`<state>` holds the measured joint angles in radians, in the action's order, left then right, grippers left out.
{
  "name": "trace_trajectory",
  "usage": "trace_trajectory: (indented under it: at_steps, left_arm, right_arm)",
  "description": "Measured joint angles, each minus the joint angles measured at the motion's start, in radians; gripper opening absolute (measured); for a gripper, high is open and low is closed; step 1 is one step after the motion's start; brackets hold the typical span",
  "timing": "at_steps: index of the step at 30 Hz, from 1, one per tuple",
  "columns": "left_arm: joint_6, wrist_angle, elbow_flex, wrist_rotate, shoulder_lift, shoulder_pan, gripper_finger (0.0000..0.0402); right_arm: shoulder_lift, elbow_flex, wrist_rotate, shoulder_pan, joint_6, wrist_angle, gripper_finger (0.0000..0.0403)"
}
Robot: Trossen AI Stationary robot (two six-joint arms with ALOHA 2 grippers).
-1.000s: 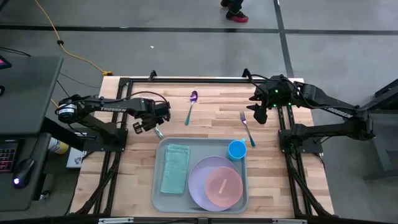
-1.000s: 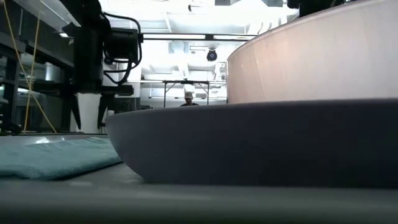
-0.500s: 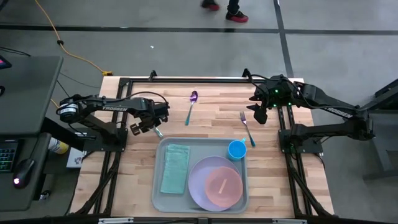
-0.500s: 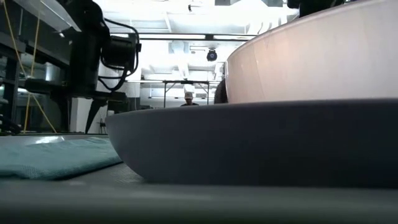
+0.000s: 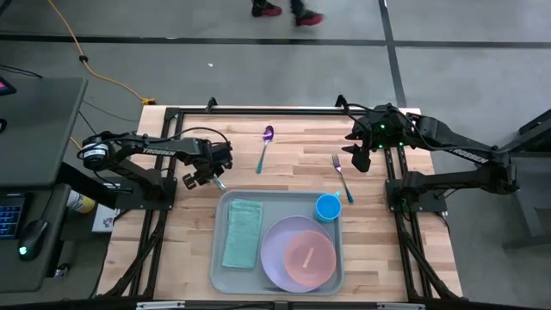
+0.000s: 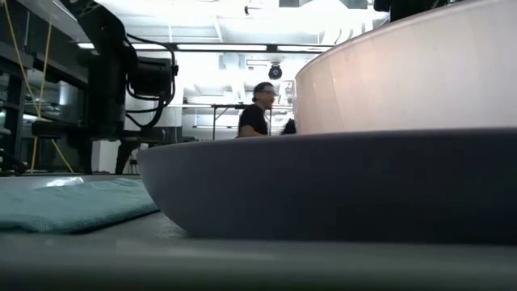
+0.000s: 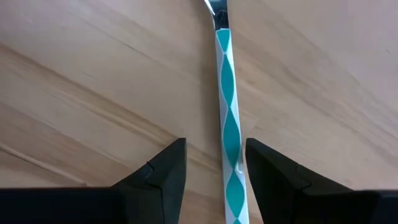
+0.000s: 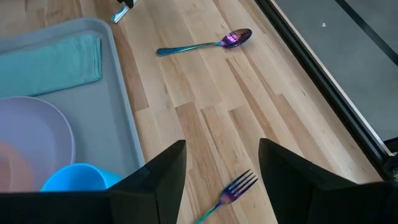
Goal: Set up tray
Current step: Put the blue knife on top of the blue napkin to the left of the purple plate
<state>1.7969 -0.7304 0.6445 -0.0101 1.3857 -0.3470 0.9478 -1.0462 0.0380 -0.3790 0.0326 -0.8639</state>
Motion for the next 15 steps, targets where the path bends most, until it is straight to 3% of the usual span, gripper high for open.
trace_trajectory:
  at_steps: [15]
  left_arm:
    - [-0.014, 0.057, -0.005, 0.003, 0.066, 0.0, 0.0183]
  right_arm:
    - [0.0, 0.0, 0.0, 0.0, 0.001, -0.015, 0.0179]
